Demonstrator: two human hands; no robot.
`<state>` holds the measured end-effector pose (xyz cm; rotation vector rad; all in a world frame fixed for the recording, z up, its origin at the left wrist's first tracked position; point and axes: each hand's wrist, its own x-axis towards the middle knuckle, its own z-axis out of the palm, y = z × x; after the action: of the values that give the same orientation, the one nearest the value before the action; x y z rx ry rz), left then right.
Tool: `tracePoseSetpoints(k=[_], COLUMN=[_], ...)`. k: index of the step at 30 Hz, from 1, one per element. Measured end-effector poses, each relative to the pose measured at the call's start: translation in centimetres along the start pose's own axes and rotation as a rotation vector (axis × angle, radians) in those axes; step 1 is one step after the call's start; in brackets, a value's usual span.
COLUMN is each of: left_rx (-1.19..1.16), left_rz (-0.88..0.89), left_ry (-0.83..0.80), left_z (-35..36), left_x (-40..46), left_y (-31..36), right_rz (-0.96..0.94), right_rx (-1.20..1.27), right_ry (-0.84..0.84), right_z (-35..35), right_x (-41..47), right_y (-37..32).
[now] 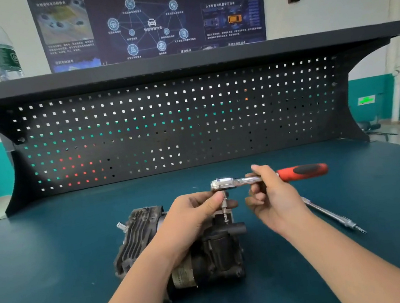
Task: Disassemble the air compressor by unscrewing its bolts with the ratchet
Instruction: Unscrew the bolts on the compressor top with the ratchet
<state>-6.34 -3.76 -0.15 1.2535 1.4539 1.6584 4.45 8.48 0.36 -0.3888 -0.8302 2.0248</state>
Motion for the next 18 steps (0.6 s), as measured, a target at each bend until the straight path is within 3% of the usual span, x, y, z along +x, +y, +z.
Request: tracePoseSetpoints(k=[1, 3, 6, 8, 10, 11, 13, 14, 17, 18], left_rx=[0.009, 0.021, 0.112, 0.208, 0.198, 0.178, 0.125, 0.098, 0.001, -0.006], left_rz=[-0.005, -0.008, -0.003, 0.011, 0.064, 0.085, 0.114, 0.112, 0.061, 0.033], left_ry=[-0.016, 0.003, 0.020, 0.021, 0.011, -0.006, 0.009, 0.044, 0.051, 0.027], left_z=[0.0, 0.1, 0.6, 0.6, 0.6, 0.6, 0.2, 0.1, 0.1, 0.2], left_x=[0.0, -0.1, 0.0, -0.3, -0.2, -0.1, -0.5, -0.5, -0.1, -0.2], left_y=[-0.1, -0.1, 0.8, 1.1, 0.9, 0.7, 0.2, 0.3, 0.1, 0.3], right_rz=[-0.002, -0.210, -0.907, -1.379, -1.603, -1.571, -1.268, -1.003, -0.092, 0.065], right_rx=[-0.001, -0.162, -0.831, -1.075, -1.175, -1.163, -1.039, -0.918, -0.248, -0.116], right_ry=[0.002, -0.046, -0.190, -0.489, -0.635, -0.634, -0.447, -0.324, -0.126, -0.079], right_z=[0.3, 0.9, 2.0, 2.5, 2.3, 1.7, 0.6, 0.2, -0.4, -0.5], right_x=[-0.1, -1.0, -3.3, -4.8, -5.2, -4.8, -3.6, -3.0, -0.5, 0.1], right_y=[0.1, -0.1, -0.7, -0.3, -0.1, -0.3, -1.0, -1.5, -1.5, -1.2])
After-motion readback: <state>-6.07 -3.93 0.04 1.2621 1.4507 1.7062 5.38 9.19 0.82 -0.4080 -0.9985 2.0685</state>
